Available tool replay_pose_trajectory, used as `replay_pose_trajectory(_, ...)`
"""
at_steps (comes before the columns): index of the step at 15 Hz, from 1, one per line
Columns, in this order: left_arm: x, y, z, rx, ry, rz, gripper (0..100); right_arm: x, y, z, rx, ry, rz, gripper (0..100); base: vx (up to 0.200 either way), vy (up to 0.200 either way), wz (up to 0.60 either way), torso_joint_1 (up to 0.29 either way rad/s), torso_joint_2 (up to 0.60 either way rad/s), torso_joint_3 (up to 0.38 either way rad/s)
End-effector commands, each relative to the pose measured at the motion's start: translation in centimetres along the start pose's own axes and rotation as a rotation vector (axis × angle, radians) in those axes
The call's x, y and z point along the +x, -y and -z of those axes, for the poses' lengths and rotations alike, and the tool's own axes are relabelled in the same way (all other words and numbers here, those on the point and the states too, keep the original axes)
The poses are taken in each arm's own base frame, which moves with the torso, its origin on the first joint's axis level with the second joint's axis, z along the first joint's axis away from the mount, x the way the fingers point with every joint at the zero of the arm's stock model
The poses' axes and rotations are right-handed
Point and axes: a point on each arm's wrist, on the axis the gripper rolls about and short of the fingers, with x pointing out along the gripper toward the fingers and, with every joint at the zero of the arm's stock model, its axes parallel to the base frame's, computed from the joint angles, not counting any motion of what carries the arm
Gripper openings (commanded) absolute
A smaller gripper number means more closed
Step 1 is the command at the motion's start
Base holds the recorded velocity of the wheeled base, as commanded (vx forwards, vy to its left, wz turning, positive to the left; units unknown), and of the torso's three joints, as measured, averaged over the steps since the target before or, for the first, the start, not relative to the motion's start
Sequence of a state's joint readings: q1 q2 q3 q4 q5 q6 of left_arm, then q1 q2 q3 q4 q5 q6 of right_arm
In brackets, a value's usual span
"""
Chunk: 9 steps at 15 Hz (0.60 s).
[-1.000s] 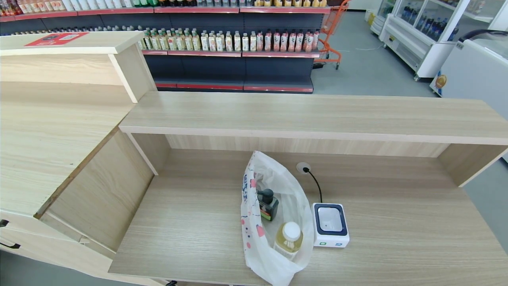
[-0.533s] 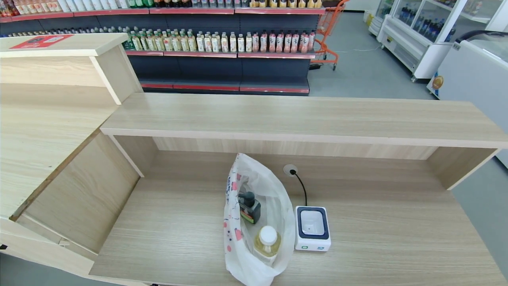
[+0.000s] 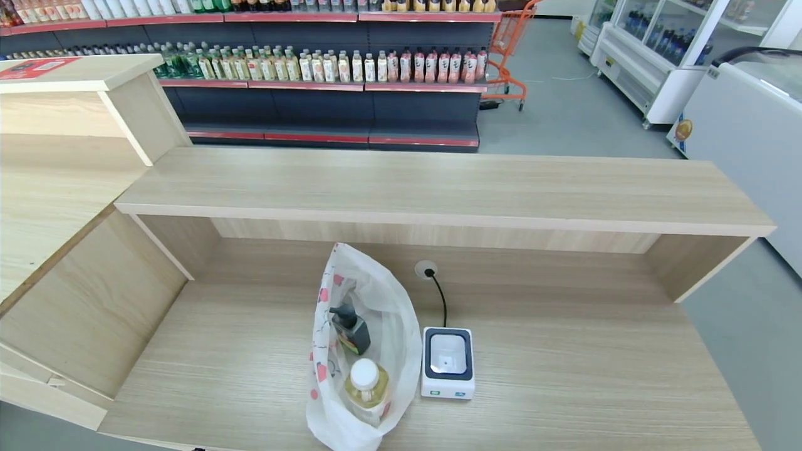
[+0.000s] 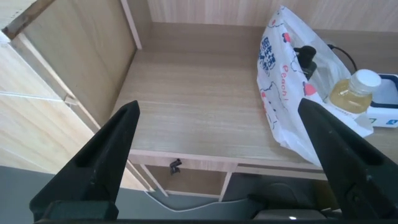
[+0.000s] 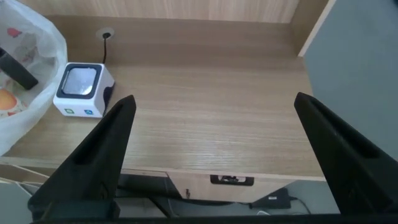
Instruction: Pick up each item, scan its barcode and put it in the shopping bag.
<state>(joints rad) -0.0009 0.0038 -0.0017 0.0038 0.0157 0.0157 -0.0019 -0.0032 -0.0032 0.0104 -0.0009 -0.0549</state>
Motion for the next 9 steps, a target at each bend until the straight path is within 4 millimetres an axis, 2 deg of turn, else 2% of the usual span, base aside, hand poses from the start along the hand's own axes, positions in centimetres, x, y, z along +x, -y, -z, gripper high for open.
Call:
replay_pose_trajectory(1, 0.09, 0.00, -0.03, 0.001, -0.011, 0.000, 100, 0.02, 0.00, 0.00, -0.002, -0.004, -0.001, 100, 0.200, 0.000, 0.00, -0.007, 0.00, 0.002)
replay_pose_trajectory(2, 0.08, 0.00, -0.03, 0.001, -0.009, 0.000, 100, 0.02, 0.00, 0.00, -0.002, -0.004, -0.001, 100, 0.200, 0.000, 0.00, 0.002, 0.00, 0.002)
replay_pose_trajectory(5, -0.03, 0.00, 0.01, -0.008, 0.004, -0.002, 100, 0.02, 0.00, 0.00, -0.005, -0.004, -0.001, 100, 0.000, 0.000, 0.00, 0.000, 0.00, 0.000)
replay_pose_trajectory(6, -0.03, 0.00, 0.01, -0.008, 0.004, -0.002, 100, 0.02, 0.00, 0.00, -0.020, -0.003, -0.003, 0, 0.000, 0.000, 0.00, 0.000, 0.00, 0.000)
replay_pose_trajectory(9, -0.03, 0.00, 0.01, -0.008, 0.004, -0.002, 100, 0.02, -0.01, 0.01, -0.031, -0.005, -0.003, 0, 0.000, 0.000, 0.00, 0.000, 0.00, 0.000)
